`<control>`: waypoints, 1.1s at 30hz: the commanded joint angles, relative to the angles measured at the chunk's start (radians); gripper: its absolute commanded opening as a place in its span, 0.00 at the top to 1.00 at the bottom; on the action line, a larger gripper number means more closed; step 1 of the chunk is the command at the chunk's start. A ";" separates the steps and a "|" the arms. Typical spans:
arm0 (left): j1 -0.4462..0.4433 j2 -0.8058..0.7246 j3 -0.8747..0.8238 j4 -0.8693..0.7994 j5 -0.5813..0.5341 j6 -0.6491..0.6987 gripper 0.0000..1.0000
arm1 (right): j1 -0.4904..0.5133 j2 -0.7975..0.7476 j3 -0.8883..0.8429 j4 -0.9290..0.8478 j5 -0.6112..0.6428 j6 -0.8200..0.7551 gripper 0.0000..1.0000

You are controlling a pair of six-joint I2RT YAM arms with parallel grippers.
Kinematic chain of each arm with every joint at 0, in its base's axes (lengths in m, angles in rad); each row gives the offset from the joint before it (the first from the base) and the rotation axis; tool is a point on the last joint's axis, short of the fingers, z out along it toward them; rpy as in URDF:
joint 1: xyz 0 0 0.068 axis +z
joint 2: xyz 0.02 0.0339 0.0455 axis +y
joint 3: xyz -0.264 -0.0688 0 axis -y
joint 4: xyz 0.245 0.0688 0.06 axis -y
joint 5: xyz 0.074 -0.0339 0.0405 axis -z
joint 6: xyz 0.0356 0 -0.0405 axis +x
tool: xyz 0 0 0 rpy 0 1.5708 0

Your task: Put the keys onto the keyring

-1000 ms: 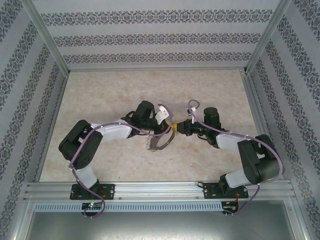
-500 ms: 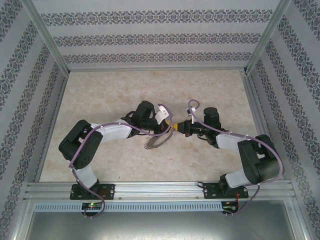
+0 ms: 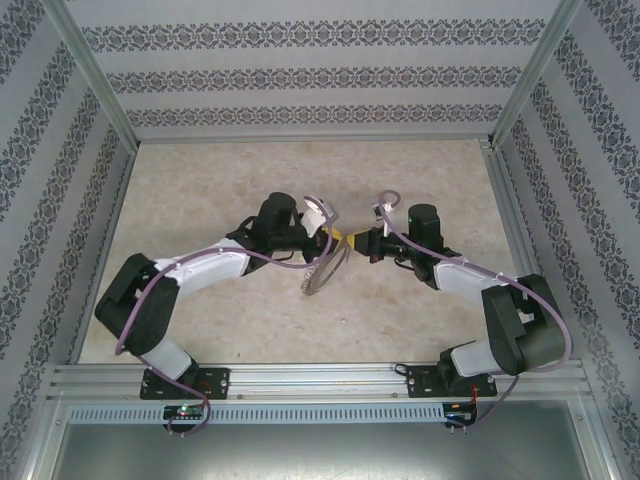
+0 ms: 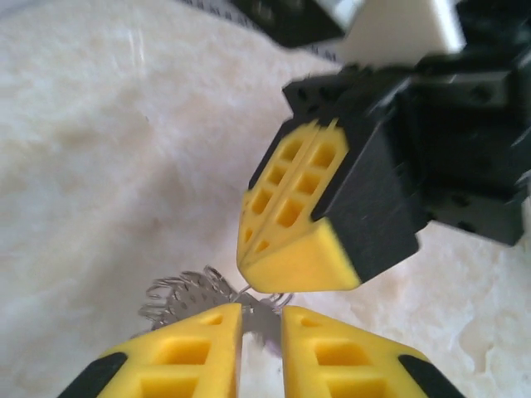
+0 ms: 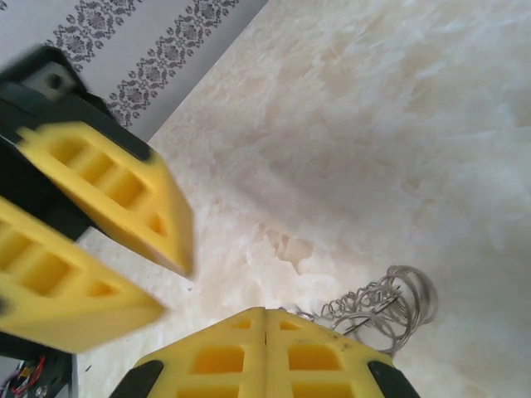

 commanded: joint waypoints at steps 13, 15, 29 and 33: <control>0.097 -0.023 0.075 -0.086 0.139 0.007 0.74 | 0.001 0.021 0.282 -0.164 -0.094 -0.077 1.00; 0.108 -0.015 0.085 -0.082 0.156 0.006 0.74 | -0.001 0.029 0.307 -0.179 -0.107 -0.083 1.00; 0.199 0.019 0.165 -0.136 0.325 0.057 0.74 | 0.007 0.059 0.376 -0.214 -0.180 -0.082 1.00; 0.202 0.043 0.210 -0.202 0.364 0.102 0.74 | 0.019 0.062 0.379 -0.214 -0.183 -0.081 1.00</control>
